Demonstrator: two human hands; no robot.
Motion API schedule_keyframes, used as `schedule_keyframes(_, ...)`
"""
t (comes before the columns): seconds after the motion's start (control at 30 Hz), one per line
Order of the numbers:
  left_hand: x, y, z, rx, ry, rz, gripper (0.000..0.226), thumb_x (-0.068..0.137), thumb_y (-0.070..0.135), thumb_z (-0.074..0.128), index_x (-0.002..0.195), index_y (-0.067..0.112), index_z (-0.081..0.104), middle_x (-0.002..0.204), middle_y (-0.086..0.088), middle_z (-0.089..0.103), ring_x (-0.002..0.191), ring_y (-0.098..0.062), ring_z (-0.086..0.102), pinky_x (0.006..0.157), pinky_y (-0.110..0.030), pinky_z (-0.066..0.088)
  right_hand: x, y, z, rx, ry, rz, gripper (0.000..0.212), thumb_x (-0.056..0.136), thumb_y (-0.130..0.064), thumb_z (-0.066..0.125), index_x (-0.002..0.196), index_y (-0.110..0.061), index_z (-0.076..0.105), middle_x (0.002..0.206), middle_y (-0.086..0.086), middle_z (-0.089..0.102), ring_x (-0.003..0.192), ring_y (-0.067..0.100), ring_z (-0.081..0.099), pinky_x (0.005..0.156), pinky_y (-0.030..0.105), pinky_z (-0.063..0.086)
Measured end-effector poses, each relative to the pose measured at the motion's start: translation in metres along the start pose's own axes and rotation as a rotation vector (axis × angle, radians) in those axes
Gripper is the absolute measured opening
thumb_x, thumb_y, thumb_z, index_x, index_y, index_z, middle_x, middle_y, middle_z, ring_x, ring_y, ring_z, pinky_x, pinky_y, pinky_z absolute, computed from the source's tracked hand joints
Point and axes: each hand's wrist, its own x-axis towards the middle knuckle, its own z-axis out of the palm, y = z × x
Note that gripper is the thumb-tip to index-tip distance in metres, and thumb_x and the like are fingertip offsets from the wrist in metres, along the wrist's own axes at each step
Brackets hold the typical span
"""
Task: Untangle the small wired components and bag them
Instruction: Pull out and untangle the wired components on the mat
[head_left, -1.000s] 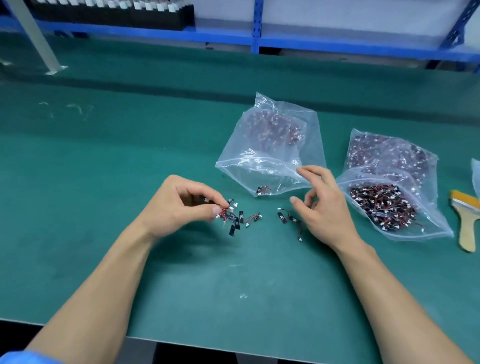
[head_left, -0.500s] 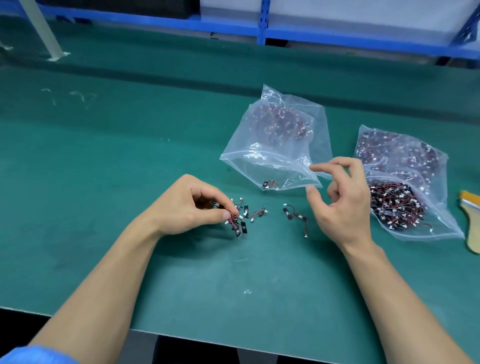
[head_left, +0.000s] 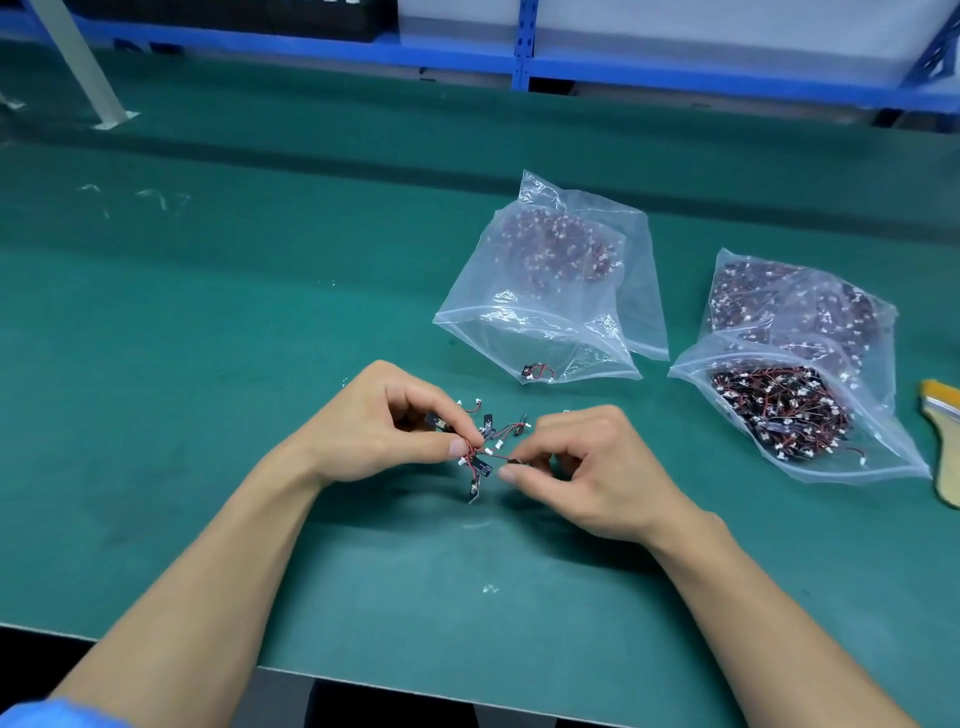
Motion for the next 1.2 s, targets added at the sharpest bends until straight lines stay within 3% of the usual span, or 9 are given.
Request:
schedule_keyframes(0.07,0.000,-0.001,0.000,0.023,0.010,0.000,0.012,0.071,0.036,0.077,0.081,0.031,0.081,0.075,-0.030,0.067,0.062,-0.037,0.048,0.057,-0.053,0.037,-0.001,0.002,-0.007,0.000,-0.004,0.008,0.014,0.082,-0.023,0.078,0.071,-0.015,0.075,0.059,-0.020,0.048,0.051,0.000,0.041,0.057,0.011,0.029)
schedule_keyframes(0.2,0.001,-0.003,0.001,0.045,0.038,0.010,0.012,0.070,0.038,0.076,0.080,0.034,0.081,0.073,-0.017,0.072,0.059,-0.029,0.043,0.057,-0.038,0.033,-0.002,0.003,-0.014,-0.017,-0.040,-0.010,0.014,0.081,-0.025,0.079,0.071,-0.015,0.077,0.058,-0.018,0.051,0.050,0.001,0.042,0.056,0.012,0.031)
schedule_keyframes(0.33,0.002,-0.005,-0.001,0.073,0.053,0.017,0.012,0.071,0.039,0.077,0.080,0.033,0.081,0.067,-0.031,0.061,0.056,-0.038,0.036,0.052,-0.041,0.028,-0.002,0.006,-0.022,-0.008,-0.019,0.001,0.013,0.079,-0.021,0.079,0.068,-0.014,0.077,0.053,-0.021,0.045,0.048,0.000,0.041,0.054,0.009,0.028)
schedule_keyframes(0.43,0.002,-0.006,-0.001,0.089,0.074,0.033,0.010,0.070,0.039,0.076,0.079,0.035,0.080,0.061,-0.029,0.054,0.053,-0.023,0.030,0.052,-0.029,0.024,-0.003,0.007,-0.027,0.008,0.000,0.005,0.010,0.078,-0.018,0.080,0.068,-0.015,0.078,0.053,-0.023,0.044,0.048,0.000,0.040,0.053,0.009,0.027)
schedule_keyframes(0.67,0.003,-0.007,0.001,0.095,0.058,-0.003,0.009,0.071,0.038,0.076,0.079,0.035,0.080,0.056,-0.029,0.045,0.054,-0.029,0.026,0.053,-0.040,0.022,-0.003,0.008,-0.028,0.005,0.089,0.013,0.011,0.079,-0.018,0.080,0.068,-0.015,0.078,0.054,-0.014,0.051,0.047,0.003,0.040,0.052,0.011,0.027)
schedule_keyframes(0.83,0.003,-0.008,0.004,0.101,0.046,-0.019,0.008,0.073,0.035,0.078,0.080,0.036,0.080,0.065,-0.030,0.058,0.054,-0.019,0.031,0.056,-0.032,0.025,-0.003,0.009,-0.025,0.005,0.068,0.009,0.010,0.078,-0.019,0.080,0.068,-0.016,0.079,0.052,-0.019,0.045,0.047,0.002,0.039,0.052,0.011,0.027)
schedule_keyframes(0.97,0.005,-0.012,0.009,0.108,0.018,-0.027,0.010,0.078,0.025,0.078,0.083,0.032,0.081,0.062,-0.020,0.061,0.054,-0.016,0.031,0.055,-0.028,0.027,-0.002,0.006,-0.018,-0.011,0.019,-0.005,0.008,0.079,-0.024,0.080,0.073,-0.019,0.081,0.052,-0.014,0.050,0.047,0.003,0.041,0.052,0.013,0.029)
schedule_keyframes(1.1,0.006,-0.015,0.009,0.095,0.006,-0.029,0.011,0.081,0.018,0.079,0.085,0.027,0.082,0.059,0.002,0.066,0.051,-0.011,0.030,0.053,-0.021,0.029,-0.002,0.007,-0.020,0.016,0.074,0.005,0.006,0.079,-0.019,0.081,0.074,-0.015,0.081,0.053,-0.019,0.048,0.048,0.001,0.042,0.053,0.008,0.026)
schedule_keyframes(1.2,0.007,-0.017,0.008,0.096,0.016,-0.033,0.016,0.082,0.011,0.079,0.085,0.027,0.082,0.064,0.003,0.070,0.051,-0.011,0.031,0.053,-0.019,0.030,-0.002,0.006,-0.024,-0.001,0.122,0.013,0.007,0.079,-0.016,0.080,0.073,-0.013,0.080,0.055,-0.012,0.056,0.050,0.000,0.046,0.055,0.006,0.027)
